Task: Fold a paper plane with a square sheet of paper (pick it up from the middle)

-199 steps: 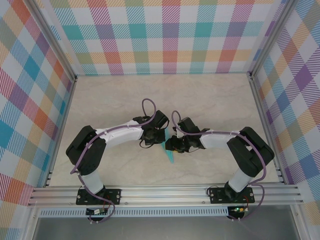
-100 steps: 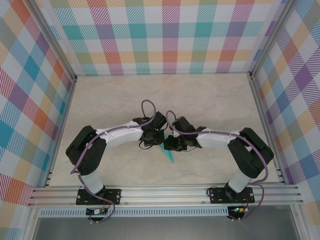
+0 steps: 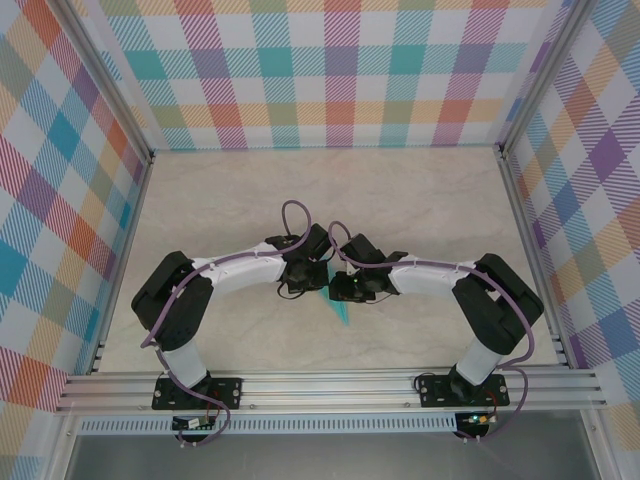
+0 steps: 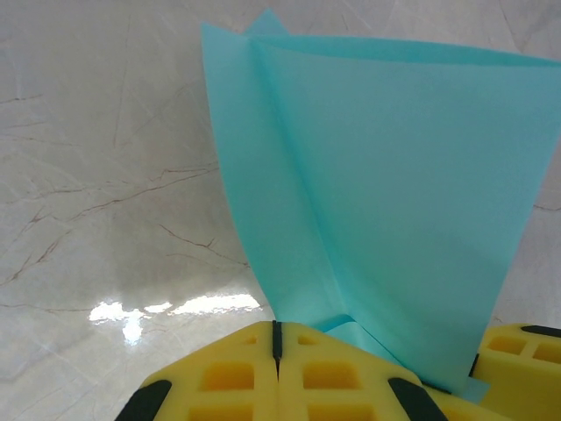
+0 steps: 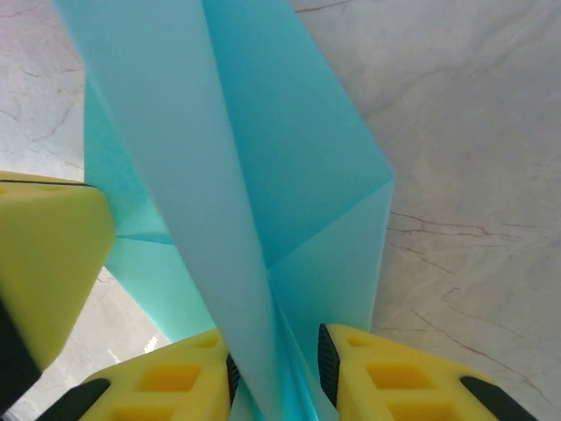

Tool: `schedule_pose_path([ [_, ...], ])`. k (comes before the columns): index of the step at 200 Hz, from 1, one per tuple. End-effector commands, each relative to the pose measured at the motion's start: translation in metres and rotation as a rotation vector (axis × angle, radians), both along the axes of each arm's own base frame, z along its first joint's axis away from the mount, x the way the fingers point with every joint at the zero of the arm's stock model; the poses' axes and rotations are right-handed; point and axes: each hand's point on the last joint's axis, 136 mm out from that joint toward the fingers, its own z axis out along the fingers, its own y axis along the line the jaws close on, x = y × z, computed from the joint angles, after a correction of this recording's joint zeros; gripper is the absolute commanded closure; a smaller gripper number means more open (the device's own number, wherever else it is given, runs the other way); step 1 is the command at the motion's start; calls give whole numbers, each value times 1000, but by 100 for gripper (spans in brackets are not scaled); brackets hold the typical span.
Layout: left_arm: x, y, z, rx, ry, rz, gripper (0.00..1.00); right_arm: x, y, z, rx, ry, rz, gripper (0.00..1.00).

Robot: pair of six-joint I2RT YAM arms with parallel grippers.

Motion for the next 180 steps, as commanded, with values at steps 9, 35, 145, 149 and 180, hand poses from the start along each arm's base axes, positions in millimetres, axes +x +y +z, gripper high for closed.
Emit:
schedule_pose_path([
  [9, 3, 5, 9, -19, -20, 22, 100, 1, 4, 2, -11, -15, 37, 71],
  [35, 4, 4, 10, -25, -24, 25, 100, -1, 7, 0, 2, -6, 46, 72],
  [145, 4, 3, 11, -28, -28, 23, 98, -1, 9, 11, -2, -34, 66, 75],
  [149, 4, 4, 10, -28, -27, 24, 98, -2, 10, 12, 2, -35, 70, 75],
  [180, 5, 3, 10, -28, -26, 21, 98, -2, 12, 20, 3, -58, 72, 75],
])
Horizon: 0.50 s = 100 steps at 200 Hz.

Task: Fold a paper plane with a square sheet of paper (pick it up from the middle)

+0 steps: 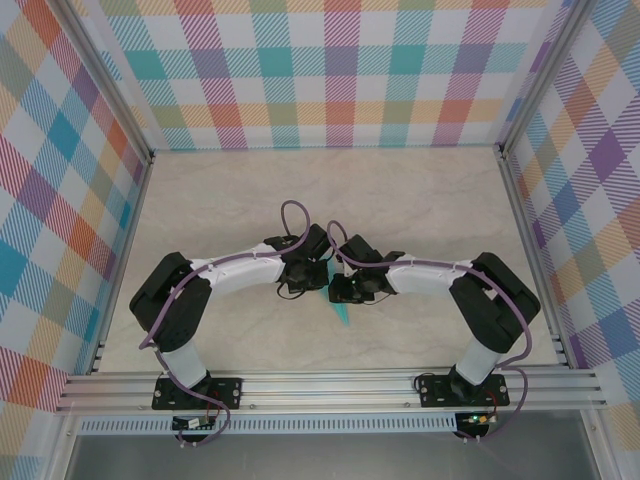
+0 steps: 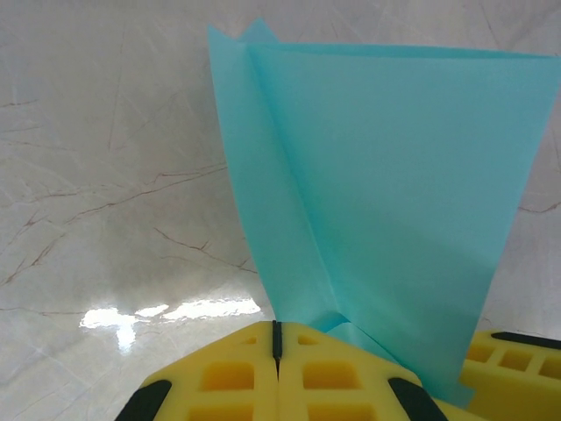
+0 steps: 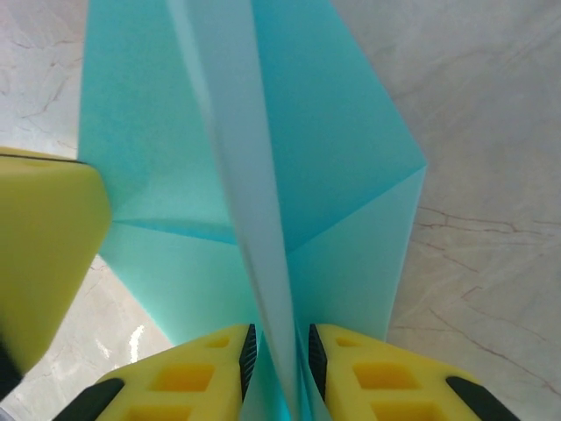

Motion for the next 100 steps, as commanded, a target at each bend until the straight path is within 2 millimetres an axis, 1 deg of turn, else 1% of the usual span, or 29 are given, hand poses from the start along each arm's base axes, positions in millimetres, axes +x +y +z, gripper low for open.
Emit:
schedule_pose_path([
  [1, 2, 5, 7, -11, -10, 18, 98, 3, 8, 22, 20, -57, 28, 75],
  [24, 2, 5, 8, -10, -10, 17, 98, 1, 9, 21, 18, -63, 44, 76],
  [64, 3, 4, 9, -14, -13, 20, 98, 3, 6, 8, -39, -46, 37, 77],
  [100, 3, 4, 9, -13, -12, 19, 98, 5, 5, 5, -67, -55, 36, 77],
])
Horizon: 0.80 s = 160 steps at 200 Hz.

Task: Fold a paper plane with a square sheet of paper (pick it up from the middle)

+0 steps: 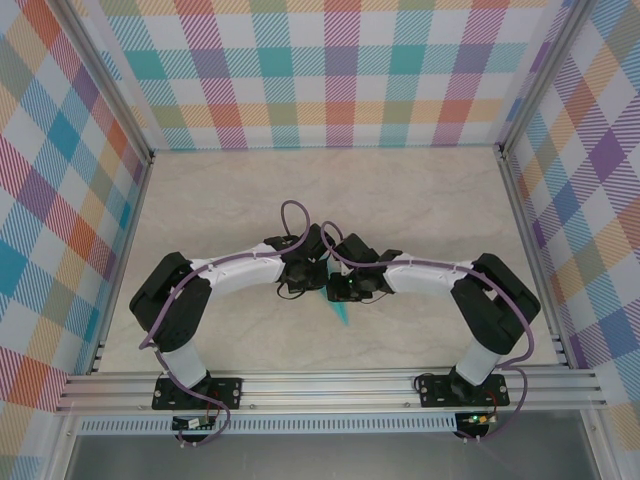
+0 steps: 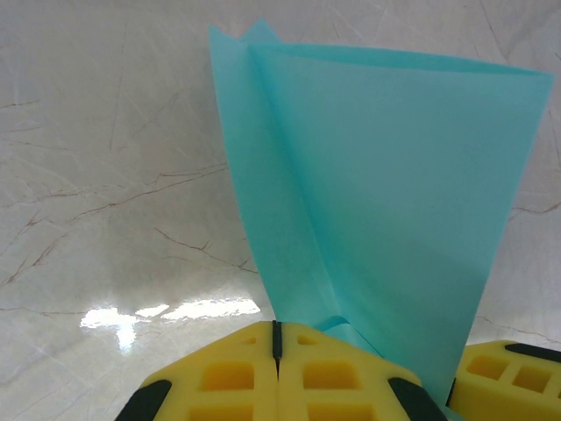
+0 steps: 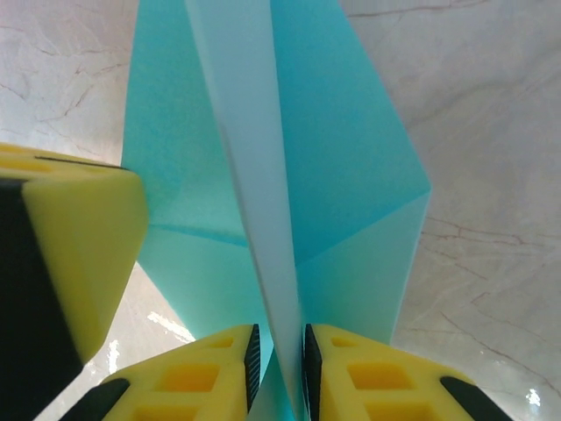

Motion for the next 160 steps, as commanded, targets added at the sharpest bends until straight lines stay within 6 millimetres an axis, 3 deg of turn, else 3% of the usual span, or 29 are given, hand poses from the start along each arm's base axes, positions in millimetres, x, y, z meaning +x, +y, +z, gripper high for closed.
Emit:
schedule_pose_path([
  [1, 2, 4, 8, -13, -12, 17, 98, 2, 2, -1, -36, -13, 16, 77],
  [64, 2, 4, 8, -14, -12, 17, 97, 2, -1, -8, -72, -8, 2, 79],
  [102, 3, 2, 12, -33, -20, 13, 95, 3, 2, -4, -60, -17, 2, 86],
  [127, 3, -5, 25, -90, -46, 3, 87, 7, -10, 5, -103, -47, -36, 91],
  [160, 6, -1, 58, -150, -138, 20, 72, 21, -32, 31, -179, -149, -107, 92],
])
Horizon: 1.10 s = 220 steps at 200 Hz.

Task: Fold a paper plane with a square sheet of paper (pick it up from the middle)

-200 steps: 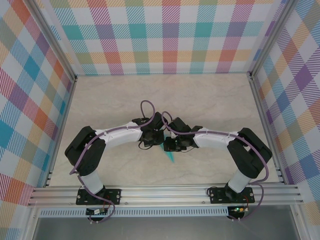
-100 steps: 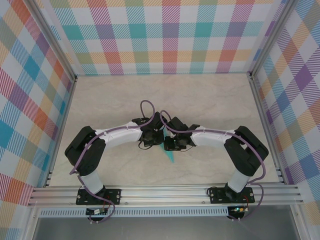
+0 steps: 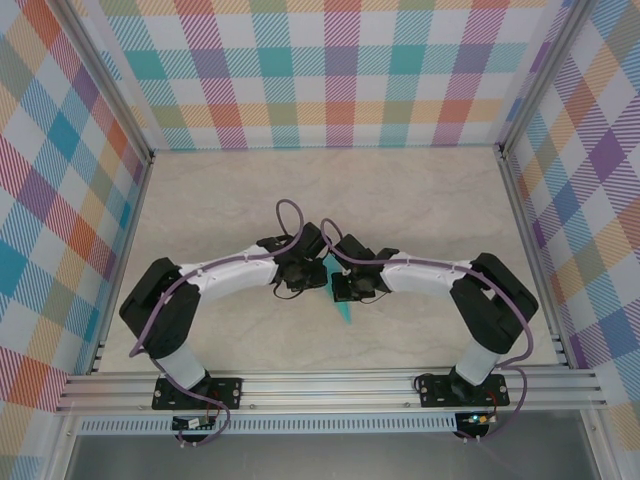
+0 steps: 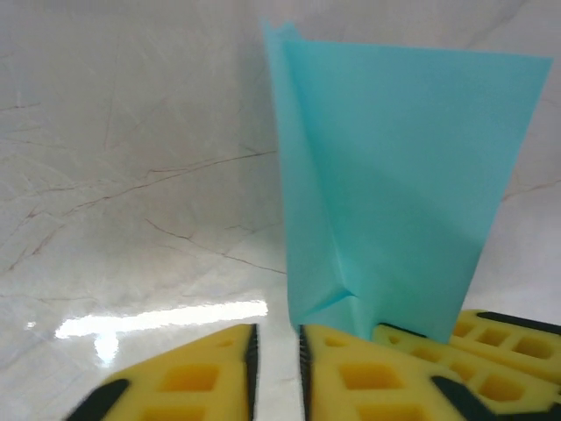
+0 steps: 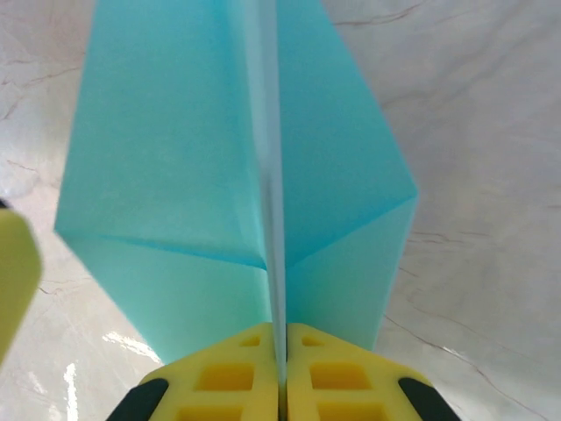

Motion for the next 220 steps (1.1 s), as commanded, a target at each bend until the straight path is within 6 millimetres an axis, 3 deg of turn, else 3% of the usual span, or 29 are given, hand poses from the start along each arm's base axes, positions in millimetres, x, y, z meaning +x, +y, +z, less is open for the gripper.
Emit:
schedule_pose_path([
  [1, 7, 2, 38, -83, -99, 23, 71, 14, -17, 32, -61, -98, -64, 92],
  [24, 8, 18, 59, -79, -179, 69, 63, 28, -28, 40, -126, -119, -115, 91],
  [46, 6, 36, 69, -67, -228, 115, 60, 42, -29, 31, -175, -88, -150, 91],
  [110, -7, 69, 62, -44, -234, 182, 55, 76, -16, 13, -251, -40, -191, 89],
  [149, -9, 77, 57, -43, -223, 196, 54, 81, -15, 2, -257, -15, -200, 86],
  [220, -6, 74, 49, -47, -201, 184, 53, 77, -18, -16, -277, 29, -201, 80],
])
